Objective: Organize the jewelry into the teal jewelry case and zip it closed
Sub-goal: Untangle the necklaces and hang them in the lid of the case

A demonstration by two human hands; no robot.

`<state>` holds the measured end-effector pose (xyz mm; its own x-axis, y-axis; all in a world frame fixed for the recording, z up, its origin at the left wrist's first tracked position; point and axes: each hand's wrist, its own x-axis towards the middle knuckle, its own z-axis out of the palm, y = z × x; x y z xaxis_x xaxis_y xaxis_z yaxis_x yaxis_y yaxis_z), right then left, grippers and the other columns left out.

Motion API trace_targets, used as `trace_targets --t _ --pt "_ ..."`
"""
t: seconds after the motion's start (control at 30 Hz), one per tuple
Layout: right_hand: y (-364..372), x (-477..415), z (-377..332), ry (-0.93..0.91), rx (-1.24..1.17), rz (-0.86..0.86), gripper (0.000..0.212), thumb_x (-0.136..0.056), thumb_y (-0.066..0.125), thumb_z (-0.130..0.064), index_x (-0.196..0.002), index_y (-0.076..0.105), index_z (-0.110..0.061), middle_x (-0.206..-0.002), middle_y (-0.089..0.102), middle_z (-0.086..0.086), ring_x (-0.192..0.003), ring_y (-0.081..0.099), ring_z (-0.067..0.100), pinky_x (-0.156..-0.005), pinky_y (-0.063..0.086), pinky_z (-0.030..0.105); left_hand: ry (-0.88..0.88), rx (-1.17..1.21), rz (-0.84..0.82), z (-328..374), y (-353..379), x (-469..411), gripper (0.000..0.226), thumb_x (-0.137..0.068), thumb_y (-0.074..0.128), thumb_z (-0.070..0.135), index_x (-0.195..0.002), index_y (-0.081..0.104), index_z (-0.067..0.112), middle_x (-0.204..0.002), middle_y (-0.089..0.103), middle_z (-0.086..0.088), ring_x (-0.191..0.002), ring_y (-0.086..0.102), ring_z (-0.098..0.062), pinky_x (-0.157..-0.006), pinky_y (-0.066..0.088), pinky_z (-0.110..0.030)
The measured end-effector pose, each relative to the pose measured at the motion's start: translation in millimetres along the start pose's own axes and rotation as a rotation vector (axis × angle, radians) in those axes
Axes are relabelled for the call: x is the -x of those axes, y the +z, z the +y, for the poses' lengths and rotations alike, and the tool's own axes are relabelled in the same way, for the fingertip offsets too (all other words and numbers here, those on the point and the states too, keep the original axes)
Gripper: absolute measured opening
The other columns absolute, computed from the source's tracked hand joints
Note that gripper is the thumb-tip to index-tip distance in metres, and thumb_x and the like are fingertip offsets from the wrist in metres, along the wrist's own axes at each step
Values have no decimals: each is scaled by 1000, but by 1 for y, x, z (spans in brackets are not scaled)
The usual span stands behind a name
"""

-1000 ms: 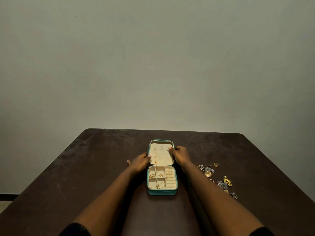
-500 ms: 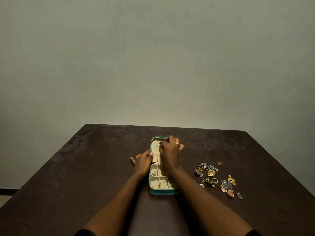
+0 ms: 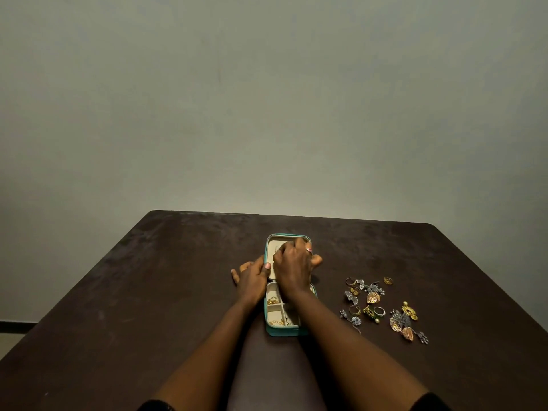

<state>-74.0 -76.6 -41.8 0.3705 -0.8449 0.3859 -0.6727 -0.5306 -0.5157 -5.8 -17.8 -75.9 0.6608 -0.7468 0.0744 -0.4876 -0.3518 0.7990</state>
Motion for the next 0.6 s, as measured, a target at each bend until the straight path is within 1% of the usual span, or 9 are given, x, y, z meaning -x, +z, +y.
trace_targets --t 0.07,0.2,0.3,0.37,0.43,0.53,0.57,0.6 --pt "-1 0 2 -22 7 42 23 -91 48 -21 -94 67 -8 -110 56 10 -113 46 28 -87 25 42 -4 3 -4 3 -1 3 39 -102 28 25 -137 46 24 -129 57 -8 -137 29 -22 -115 -12 -48" --pt "-5 -7 1 -33 56 16 27 -97 39 -24 -104 62 -12 -117 51 7 -116 42 24 -90 25 41 0 9 -11 5 -3 6 39 -102 28 25 -138 43 24 -129 56 -8 -137 28 -21 -114 -13 -47" --pt "-6 -9 -5 -71 43 21 26 -96 41 -24 -101 63 -11 -113 53 8 -112 45 26 -88 26 42 -2 2 -17 6 -4 7 39 -102 29 25 -139 43 24 -129 56 -9 -138 26 -22 -115 -12 -48" --pt "-5 -10 -8 -129 34 24 25 -94 45 -22 -99 65 -8 -111 55 10 -110 47 30 -86 29 43 6 1 -9 8 -5 9 40 -102 29 25 -140 41 25 -127 58 -8 -137 28 -22 -115 -11 -48" --pt "-5 -11 -9 -195 38 -14 25 -94 46 -21 -100 65 -8 -113 55 10 -111 46 31 -86 29 43 4 2 -9 10 -5 11 41 -102 29 25 -142 39 26 -126 58 -8 -137 28 -21 -115 -11 -47" --pt "-6 -14 -4 -201 35 -116 26 -94 42 -25 -103 64 -12 -115 52 4 -112 42 23 -89 29 40 7 5 -7 6 -4 9 40 -102 30 26 -140 41 27 -126 58 -9 -136 31 -23 -115 -10 -48" --pt "-7 -16 -1 -184 -21 -139 26 -94 43 -26 -103 64 -13 -114 52 3 -110 43 21 -90 30 39 6 2 -7 6 -4 8 40 -102 29 27 -139 43 26 -126 59 -9 -135 32 -23 -115 -10 -48" --pt "-11 -17 -1 -138 -137 -168 24 -93 47 -25 -101 65 -11 -110 53 4 -107 45 19 -90 31 39 1 -3 -9 5 -3 7 39 -102 29 27 -138 44 26 -126 59 -9 -135 33 -23 -115 -9 -48"
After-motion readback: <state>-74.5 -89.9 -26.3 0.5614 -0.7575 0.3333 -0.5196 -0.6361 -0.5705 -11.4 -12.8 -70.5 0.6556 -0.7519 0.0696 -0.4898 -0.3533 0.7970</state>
